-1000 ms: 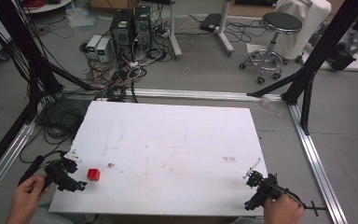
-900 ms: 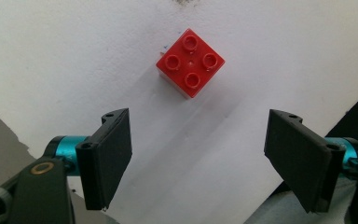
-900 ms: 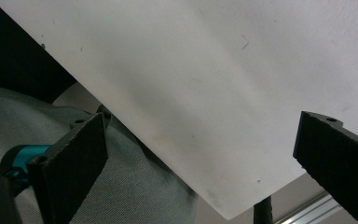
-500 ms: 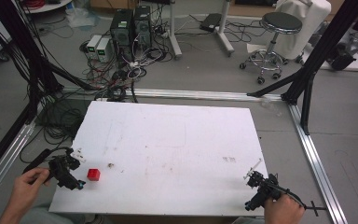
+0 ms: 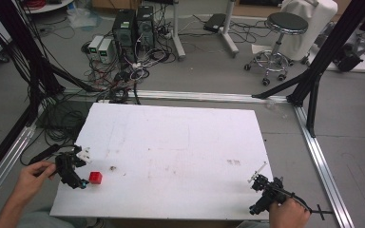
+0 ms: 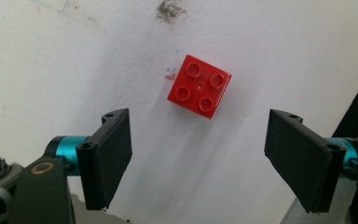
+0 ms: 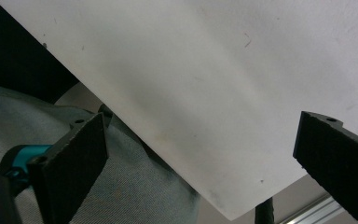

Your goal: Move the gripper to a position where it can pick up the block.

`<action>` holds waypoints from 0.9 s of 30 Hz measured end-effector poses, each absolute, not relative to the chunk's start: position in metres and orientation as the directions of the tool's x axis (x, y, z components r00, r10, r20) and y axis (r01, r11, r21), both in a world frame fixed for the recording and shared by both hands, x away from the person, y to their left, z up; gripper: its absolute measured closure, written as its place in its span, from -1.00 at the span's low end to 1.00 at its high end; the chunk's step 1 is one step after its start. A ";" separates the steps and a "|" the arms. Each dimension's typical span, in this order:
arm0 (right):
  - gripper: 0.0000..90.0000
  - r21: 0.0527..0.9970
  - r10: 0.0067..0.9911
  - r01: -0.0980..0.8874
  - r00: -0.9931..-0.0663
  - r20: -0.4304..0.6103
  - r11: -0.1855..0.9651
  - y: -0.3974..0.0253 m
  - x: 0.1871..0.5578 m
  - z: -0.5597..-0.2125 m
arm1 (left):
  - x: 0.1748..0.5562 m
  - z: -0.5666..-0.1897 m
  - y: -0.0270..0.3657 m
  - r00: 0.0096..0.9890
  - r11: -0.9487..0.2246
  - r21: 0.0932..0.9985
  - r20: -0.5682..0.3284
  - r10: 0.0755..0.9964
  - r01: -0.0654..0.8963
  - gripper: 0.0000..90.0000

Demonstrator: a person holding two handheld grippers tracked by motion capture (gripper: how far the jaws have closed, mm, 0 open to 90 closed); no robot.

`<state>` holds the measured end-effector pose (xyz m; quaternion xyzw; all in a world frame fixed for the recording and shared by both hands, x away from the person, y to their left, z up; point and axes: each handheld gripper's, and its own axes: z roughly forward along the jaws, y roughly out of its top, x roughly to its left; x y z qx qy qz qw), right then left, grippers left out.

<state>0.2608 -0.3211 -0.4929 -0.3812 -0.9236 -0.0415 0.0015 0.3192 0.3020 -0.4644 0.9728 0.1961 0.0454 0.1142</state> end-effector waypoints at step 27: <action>-0.95 0.067 0.709 0.709 -0.704 0.037 0.702 -0.320 0.261 -0.495 | 0.344 -0.480 0.280 0.993 -0.985 0.127 -0.033 0.116 0.119 -0.47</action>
